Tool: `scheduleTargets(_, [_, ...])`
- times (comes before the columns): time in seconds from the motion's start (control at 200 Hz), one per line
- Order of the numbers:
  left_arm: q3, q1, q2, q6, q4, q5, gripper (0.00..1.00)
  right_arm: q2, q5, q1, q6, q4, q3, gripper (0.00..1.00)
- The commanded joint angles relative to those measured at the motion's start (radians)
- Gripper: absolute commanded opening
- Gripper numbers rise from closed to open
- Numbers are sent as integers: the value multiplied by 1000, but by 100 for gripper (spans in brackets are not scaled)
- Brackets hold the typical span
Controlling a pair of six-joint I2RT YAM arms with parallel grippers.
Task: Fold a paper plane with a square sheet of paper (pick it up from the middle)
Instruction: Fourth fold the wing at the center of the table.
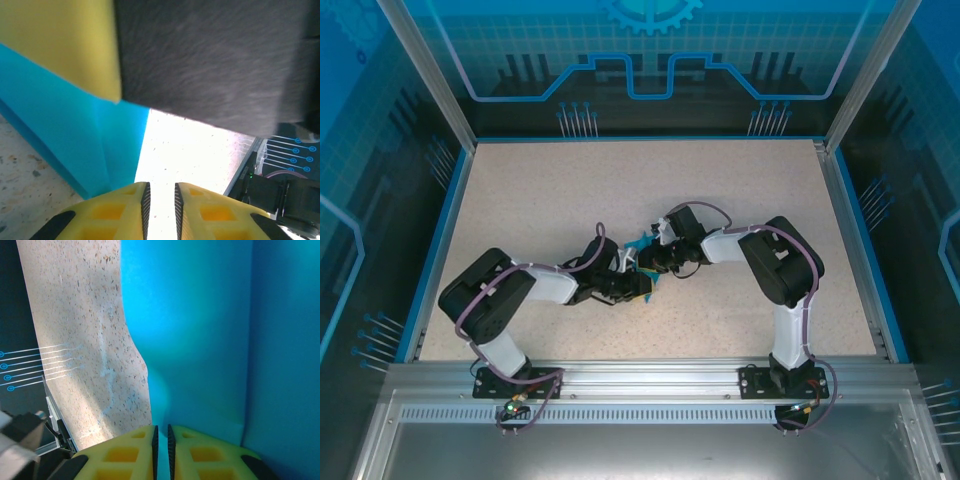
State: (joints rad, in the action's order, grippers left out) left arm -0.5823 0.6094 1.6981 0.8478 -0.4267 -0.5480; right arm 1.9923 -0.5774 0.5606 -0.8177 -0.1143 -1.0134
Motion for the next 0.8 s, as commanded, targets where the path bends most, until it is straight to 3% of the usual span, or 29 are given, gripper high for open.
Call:
scheduleTargets(0.0, [5, 19, 44, 2, -23, -24, 23, 70, 64, -1, 14, 100, 41, 16])
scheduleTargets(0.41, [-10, 49, 108, -10, 2, -20, 21, 71, 65, 0, 14, 103, 43, 16])
scheduleTargets(0.795, [-17, 50, -94, -37, 103, 45, 21, 71, 66, -1, 18, 105, 48, 16])
